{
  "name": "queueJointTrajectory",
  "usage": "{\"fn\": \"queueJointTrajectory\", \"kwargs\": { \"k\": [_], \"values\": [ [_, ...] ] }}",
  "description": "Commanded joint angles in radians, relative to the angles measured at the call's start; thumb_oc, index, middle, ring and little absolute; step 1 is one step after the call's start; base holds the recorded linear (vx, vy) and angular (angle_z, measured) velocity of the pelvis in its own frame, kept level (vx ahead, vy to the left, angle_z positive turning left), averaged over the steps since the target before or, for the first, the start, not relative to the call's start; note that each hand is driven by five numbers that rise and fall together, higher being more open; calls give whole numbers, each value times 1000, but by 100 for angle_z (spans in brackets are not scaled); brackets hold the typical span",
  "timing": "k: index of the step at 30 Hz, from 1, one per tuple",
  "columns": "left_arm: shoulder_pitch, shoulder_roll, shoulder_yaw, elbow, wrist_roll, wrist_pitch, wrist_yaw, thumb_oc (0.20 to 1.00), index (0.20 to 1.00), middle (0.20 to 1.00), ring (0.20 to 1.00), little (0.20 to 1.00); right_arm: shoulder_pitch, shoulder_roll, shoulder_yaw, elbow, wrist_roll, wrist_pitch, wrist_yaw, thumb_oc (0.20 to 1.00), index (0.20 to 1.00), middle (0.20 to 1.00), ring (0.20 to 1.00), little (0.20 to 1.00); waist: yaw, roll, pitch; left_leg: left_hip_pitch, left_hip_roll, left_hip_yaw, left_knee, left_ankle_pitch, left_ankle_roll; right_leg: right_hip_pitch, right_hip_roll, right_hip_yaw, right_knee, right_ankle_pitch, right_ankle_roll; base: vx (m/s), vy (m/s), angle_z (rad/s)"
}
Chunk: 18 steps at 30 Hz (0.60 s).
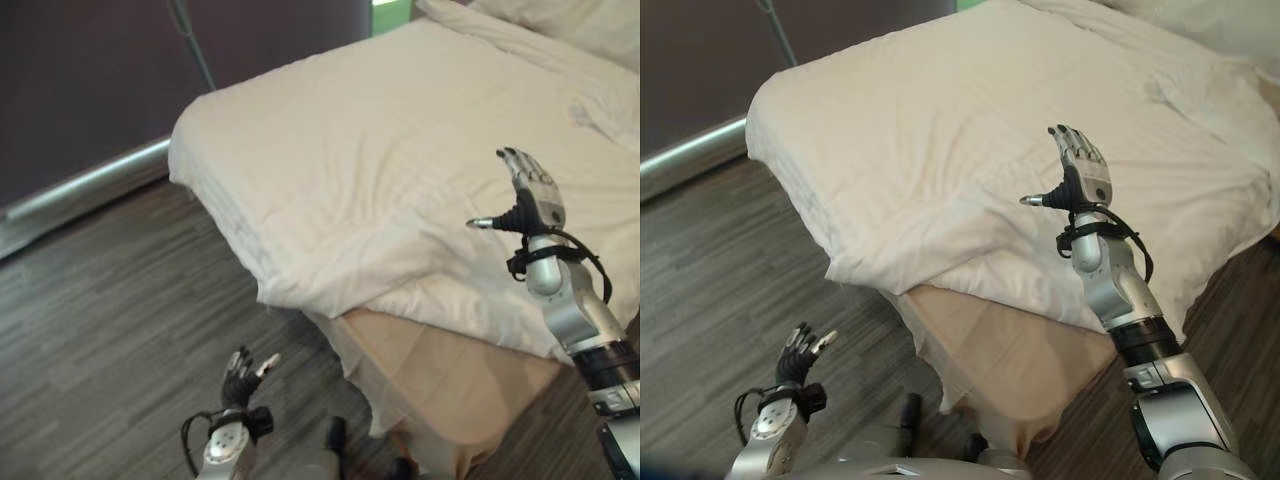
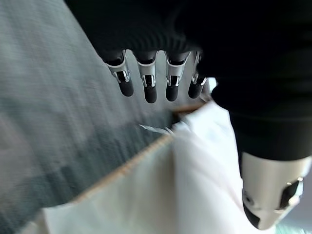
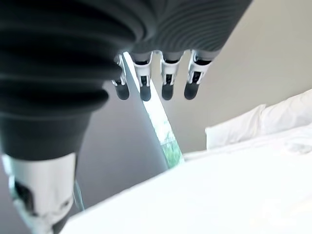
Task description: Making the bed.
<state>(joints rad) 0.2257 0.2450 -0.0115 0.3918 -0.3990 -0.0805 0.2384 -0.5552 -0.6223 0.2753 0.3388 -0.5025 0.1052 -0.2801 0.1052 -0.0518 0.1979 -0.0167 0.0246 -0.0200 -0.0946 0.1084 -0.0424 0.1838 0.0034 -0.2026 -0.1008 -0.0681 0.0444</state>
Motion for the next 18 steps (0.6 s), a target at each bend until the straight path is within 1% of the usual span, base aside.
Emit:
{"fn": "queueJointTrajectory", "kwargs": {
  "k": [1, 2, 4, 5, 6, 8, 9, 10, 11, 13, 14, 15, 16, 17, 18],
  "values": [
    [-67, 65, -20, -7, -75, -59, -7, 1000, 1000, 1000, 1000, 1000, -219, -12, 69, 165, 76, 11, -64, 1000, 1000, 1000, 1000, 1000, 57, 12, -7, 47, -5, -47, 7, -93, -56, -52, -154, -97, 40, 52, 87, -13, -11, 38],
    [-72, 73, -29, 4, -85, -60, -10, 1000, 1000, 1000, 1000, 1000, -257, -8, 78, 221, 104, 16, -73, 1000, 1000, 1000, 1000, 1000, 68, 13, -1, 31, -6, -56, 7, -84, -60, -59, -153, -108, 40, 52, 86, -27, 1, 36],
    [-94, 80, -50, 50, -97, -69, -14, 1000, 1000, 1000, 1000, 1000, -337, 5, 134, 355, 113, 14, -84, 1000, 1000, 1000, 1000, 1000, 81, 18, 12, -8, -11, -72, 7, -70, -66, -80, -153, -124, 37, 55, 85, -34, 16, 32],
    [-96, 78, -49, 52, -98, -71, -15, 1000, 1000, 1000, 1000, 1000, -343, 6, 138, 362, 115, 11, -87, 1000, 1000, 1000, 1000, 1000, 79, 19, 12, -11, -11, -73, 7, -69, -66, -82, -153, -124, 37, 56, 85, -75, 35, 33],
    [-128, 92, -78, 99, -112, -81, -20, 1000, 1000, 1000, 1000, 1000, -415, 16, 169, 530, 142, 16, -106, 1000, 1000, 1000, 1000, 1000, 93, 30, 28, -59, -17, -88, 7, -49, -74, -114, -153, -146, 41, 56, 83, -93, 44, 25],
    [-172, 103, -108, 155, -125, -96, -25, 1000, 1000, 1000, 1000, 1000, -508, 17, 204, 702, 162, 21, -111, 1000, 1000, 1000, 1000, 1000, 103, 50, 49, -121, -26, -102, 7, -28, -85, -169, -156, -172, 53, 55, 81, -106, 56, 27],
    [-175, 102, -108, 157, -126, -97, -26, 1000, 1000, 1000, 1000, 1000, -513, 17, 206, 707, 163, 19, -112, 1000, 1000, 1000, 1000, 1000, 101, 50, 48, -126, -26, -103, 7, -27, -85, -173, -156, -173, 55, 54, 80, -55, 59, 39],
    [-181, 102, -120, 173, -131, -99, -28, 1000, 1000, 1000, 1000, 1000, -538, 22, 217, 762, 169, 21, -110, 1000, 1000, 1000, 1000, 1000, 103, 59, 51, -144, -31, -106, 7, -22, -86, -190, -159, -178, 60, 54, 80, -32, 118, 39],
    [-201, 95, -139, 226, -140, -105, -35, 1000, 1000, 1000, 1000, 1000, -578, 31, 224, 850, 181, 20, -106, 1000, 1000, 1000, 1000, 1000, 102, 80, 59, -185, -43, -107, 7, -12, -87, -230, -168, -188, 70, 57, 82, -40, 167, 30],
    [-210, 85, -148, 284, -141, -107, -40, 1000, 1000, 1000, 1000, 1000, -612, 32, 240, 894, 182, 22, -97, 1000, 1000, 1000, 1000, 1000, 104, 102, 72, -214, -53, -103, 7, -7, -85, -273, -179, -179, 93, 54, 84, -27, 153, 10],
    [-211, 84, -148, 284, -141, -108, -40, 1000, 1000, 1000, 1000, 1000, -613, 31, 241, 895, 182, 22, -97, 934, 934, 934, 934, 934, 104, 102, 71, -216, -53, -102, 7, -6, -85, -275, -179, -179, 94, 53, 84, -29, 181, -4],
    [-217, 71, -156, 339, -139, -107, -45, 1000, 1000, 1000, 1000, 1000, -639, 39, 262, 907, 174, 22, -89, 482, 482, 482, 482, 482, 101, 118, 82, -233, -61, -95, 7, -1, -83, -307, -191, -167, 111, 56, 85, -8, 175, -4],
    [-219, 60, -156, 363, -141, -108, -48, 1000, 1000, 1000, 1000, 1000, -642, 47, 268, 901, 170, 20, -88, 225, 225, 225, 225, 225, 99, 123, 79, -236, -65, -90, 7, -2, -79, -317, -197, -160, 118, 56, 84, -8, 175, 0],
    [-220, 60, -156, 363, -141, -108, -48, 1000, 1000, 1000, 1000, 1000, -642, 47, 268, 901, 170, 20, -88, 225, 225, 225, 225, 225, 99, 123, 79, -236, -65, -90, 7, -2, -79, -317, -197, -160, 119, 56, 84, 18, 102, -7],
    [-225, 51, -161, 399, -139, -104, -52, 1000, 1000, 1000, 1000, 1000, -636, 54, 261, 885, 179, 16, -93, 225, 225, 225, 225, 225, 96, 128, 77, -235, -69, -87, 7, -4, -77, -318, -205, -153, 119, 59, 85, 2, 85, -12]
  ]
}}
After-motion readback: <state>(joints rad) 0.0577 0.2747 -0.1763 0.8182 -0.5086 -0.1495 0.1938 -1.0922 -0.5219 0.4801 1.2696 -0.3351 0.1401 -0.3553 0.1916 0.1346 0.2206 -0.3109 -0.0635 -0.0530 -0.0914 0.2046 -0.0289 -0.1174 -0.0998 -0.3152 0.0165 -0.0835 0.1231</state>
